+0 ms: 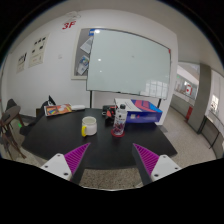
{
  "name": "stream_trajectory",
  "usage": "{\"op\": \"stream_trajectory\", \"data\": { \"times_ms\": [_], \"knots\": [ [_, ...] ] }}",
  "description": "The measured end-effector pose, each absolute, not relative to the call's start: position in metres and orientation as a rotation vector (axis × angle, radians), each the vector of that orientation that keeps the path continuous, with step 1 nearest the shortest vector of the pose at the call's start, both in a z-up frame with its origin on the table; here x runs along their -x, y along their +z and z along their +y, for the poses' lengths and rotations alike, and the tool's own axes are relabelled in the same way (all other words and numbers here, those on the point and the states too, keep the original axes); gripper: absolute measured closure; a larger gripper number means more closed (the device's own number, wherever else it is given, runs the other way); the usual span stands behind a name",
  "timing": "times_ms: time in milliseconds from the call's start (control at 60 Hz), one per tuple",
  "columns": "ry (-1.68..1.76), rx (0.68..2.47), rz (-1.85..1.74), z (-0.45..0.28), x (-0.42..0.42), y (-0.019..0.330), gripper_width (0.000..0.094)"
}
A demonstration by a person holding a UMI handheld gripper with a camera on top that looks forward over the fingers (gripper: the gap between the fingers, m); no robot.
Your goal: Pour water
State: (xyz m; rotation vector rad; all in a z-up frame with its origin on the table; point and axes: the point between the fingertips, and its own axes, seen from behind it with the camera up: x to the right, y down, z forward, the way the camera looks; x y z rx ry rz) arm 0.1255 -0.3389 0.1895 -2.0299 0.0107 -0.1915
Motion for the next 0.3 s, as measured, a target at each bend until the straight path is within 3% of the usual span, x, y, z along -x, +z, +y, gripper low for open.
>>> {"op": "stream_trajectory", "data": {
  "times_ms": [300],
  "knots": [
    [-0.217, 2.006, 0.026, -0.373, -0.125, 0.219, 0.0095]
  ]
}}
